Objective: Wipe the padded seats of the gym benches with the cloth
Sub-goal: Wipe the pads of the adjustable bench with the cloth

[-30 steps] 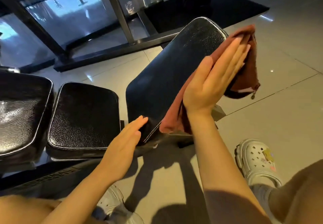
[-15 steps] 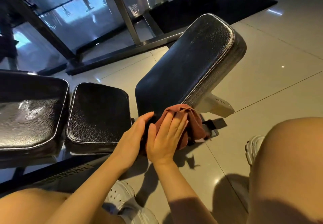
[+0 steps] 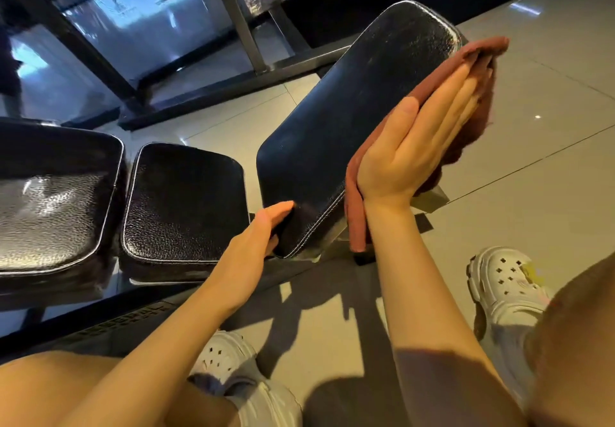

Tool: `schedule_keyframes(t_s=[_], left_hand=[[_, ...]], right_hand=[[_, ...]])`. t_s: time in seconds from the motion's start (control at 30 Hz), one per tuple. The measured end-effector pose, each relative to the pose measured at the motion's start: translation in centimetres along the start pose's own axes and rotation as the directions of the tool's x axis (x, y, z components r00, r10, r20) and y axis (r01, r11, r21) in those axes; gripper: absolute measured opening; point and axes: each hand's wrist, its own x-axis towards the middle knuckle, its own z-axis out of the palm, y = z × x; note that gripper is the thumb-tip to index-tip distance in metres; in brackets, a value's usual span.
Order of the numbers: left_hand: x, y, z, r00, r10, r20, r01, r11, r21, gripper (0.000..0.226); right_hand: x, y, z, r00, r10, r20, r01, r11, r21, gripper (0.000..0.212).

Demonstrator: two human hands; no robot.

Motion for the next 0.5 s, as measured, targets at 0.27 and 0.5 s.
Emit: schedule_keyframes(t_s=[0.27, 0.5], left_hand=[[-0.2, 0.3, 0.3, 1.000, 0.007, -0.021, -0.006, 0.998, 0.066, 0.052], [-0.5, 0.5, 0.4, 1.000, 0.025, 0.004, -0.025, 0.999, 0.041, 0.063]], right_hand=[[-15.5, 0.6, -1.7, 0.956, 0.050, 0.288, -0.061, 0.998, 0.032, 0.065], [-13.8, 0.7, -1.1, 0.970, 0.067, 0.232, -0.083, 0.995, 0.057, 0.067]])
